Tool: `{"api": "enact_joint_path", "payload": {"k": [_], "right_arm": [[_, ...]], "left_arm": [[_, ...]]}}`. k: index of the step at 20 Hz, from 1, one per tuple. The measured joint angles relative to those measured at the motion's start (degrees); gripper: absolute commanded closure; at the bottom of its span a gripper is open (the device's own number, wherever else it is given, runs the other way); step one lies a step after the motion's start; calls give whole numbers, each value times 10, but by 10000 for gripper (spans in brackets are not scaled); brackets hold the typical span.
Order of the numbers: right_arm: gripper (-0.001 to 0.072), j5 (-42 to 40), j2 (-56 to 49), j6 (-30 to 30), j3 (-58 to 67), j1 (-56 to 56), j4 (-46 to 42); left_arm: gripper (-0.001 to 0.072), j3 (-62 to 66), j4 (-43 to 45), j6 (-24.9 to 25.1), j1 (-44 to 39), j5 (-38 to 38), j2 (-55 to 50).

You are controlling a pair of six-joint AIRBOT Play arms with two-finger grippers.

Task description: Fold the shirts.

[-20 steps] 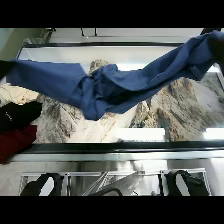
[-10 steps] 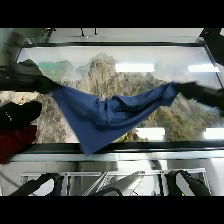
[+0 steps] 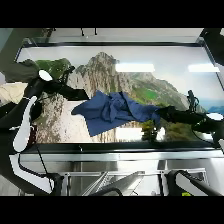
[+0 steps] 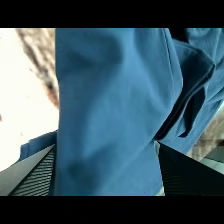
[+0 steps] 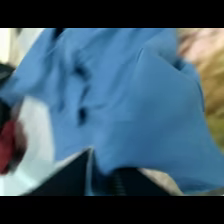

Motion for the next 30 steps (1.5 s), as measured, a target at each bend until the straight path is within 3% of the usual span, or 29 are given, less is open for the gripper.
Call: {"api": "enact_joint_path", "payload": {"k": [1,2,3,5,8,13,19,20,22,23,25,30], "right_arm": [[436,-8,-5,-4,2,-11,0],[282,-15,-8,-7,7,-26,-4],[223,-20,-11,-8,12,-41,-13],[223,-21,-14,-10,30,-80,-47],[55,-14,-16,-13,56,-125,-98],[55,-9,-29,-45,72,-120,-118],[57,-46,-97,-63,82,-35,-122],[69,-56,-113,-64,88,-21,-122],[69,-67,-146,-68,108,2,-123],[69,-71,-162,-71,122,12,-124],[70,-74,-195,-73,157,29,-126],[73,-79,-257,-76,221,50,-154]], "left_arm": [[10,18,0,-16,9,-19,-7],[10,27,0,-30,18,-41,-10],[10,28,2,-45,28,-63,-10],[10,-9,3,-67,42,-92,8],[10,-137,3,-82,49,-94,62],[10,-364,-7,-88,12,25,148],[12,-443,-101,-64,-77,128,152],[142,-439,-109,-61,-89,137,144],[517,-420,-108,-54,-108,162,123],[617,-406,-101,-53,-114,166,111],[695,-381,-87,-51,-121,163,93],[695,-350,-65,-51,-127,135,77]]}}
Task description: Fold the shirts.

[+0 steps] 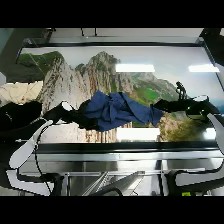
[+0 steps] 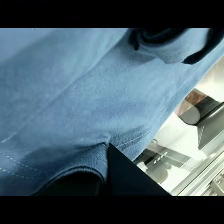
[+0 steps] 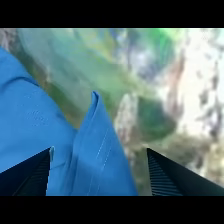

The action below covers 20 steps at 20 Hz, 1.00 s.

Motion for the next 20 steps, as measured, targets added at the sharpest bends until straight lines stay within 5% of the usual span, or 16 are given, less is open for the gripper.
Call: {"api": "enact_joint_path", "payload": {"k": [1,2,7,14,20], "right_arm": [[142,0,-8,0,7,2,-1],[332,0,-15,0,12,4,-4],[694,32,-33,0,24,17,-9],[695,88,9,0,61,3,57],[695,128,194,2,138,-96,235]], "left_arm": [[695,2,2,0,0,-2,0],[695,3,3,0,0,-5,0],[695,7,8,0,1,-16,0],[695,30,11,2,61,-61,64],[695,205,-8,-7,179,-165,219]]}}
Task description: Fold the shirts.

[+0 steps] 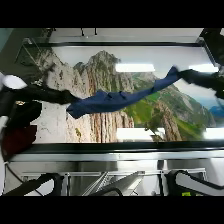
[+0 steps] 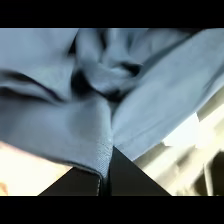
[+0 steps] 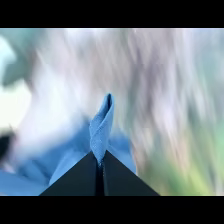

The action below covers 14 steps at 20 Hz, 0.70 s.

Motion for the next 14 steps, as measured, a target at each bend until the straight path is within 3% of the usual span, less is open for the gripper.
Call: {"api": "enact_joint_path", "payload": {"k": [3,8,11,14], "right_arm": [[695,-21,123,-6,22,-42,66],[695,-109,292,-75,39,-65,104],[695,-129,325,-114,52,-71,113],[695,-86,286,-131,56,-83,121]], "left_arm": [[695,116,-28,-2,60,-31,75],[695,269,-42,1,150,-40,169],[695,320,-44,10,174,-40,184],[695,317,-46,18,153,-44,153]]}}
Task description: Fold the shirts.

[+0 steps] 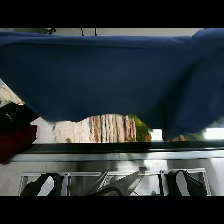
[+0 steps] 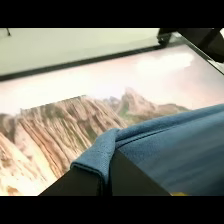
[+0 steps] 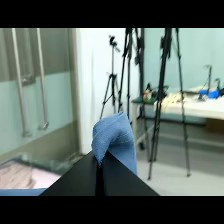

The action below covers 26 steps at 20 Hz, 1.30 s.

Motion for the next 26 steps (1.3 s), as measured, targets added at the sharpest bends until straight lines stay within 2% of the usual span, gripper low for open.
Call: {"api": "enact_joint_path", "payload": {"k": [3,6,10,12,13,14,16,18,21,23,26], "right_arm": [[695,51,-98,-11,1,16,9],[695,58,-231,-21,1,101,-18],[678,-56,-413,-39,10,226,-62],[410,-104,-490,-42,28,260,-71],[400,-124,-520,-41,37,270,-74],[400,-133,-540,-37,43,275,-78],[400,-138,-560,-26,51,273,-83],[401,-120,-556,9,55,250,-106],[419,-31,-528,96,51,193,-188],[418,39,-502,140,24,153,-239],[413,117,-444,177,-64,95,-279]], "left_arm": [[695,-47,5,17,-42,2,-69],[695,-103,45,31,-83,31,-160],[695,-141,90,39,-112,113,-300],[690,-130,99,40,-117,132,-369],[424,-118,101,40,-119,133,-400],[13,-103,104,39,-119,130,-426],[10,-61,108,29,-113,107,-471],[10,-23,112,12,-102,67,-495],[10,-9,139,-23,-80,-8,-499],[10,-61,158,-40,-66,-43,-471],[10,-229,180,-55,-49,-53,-396]]}}
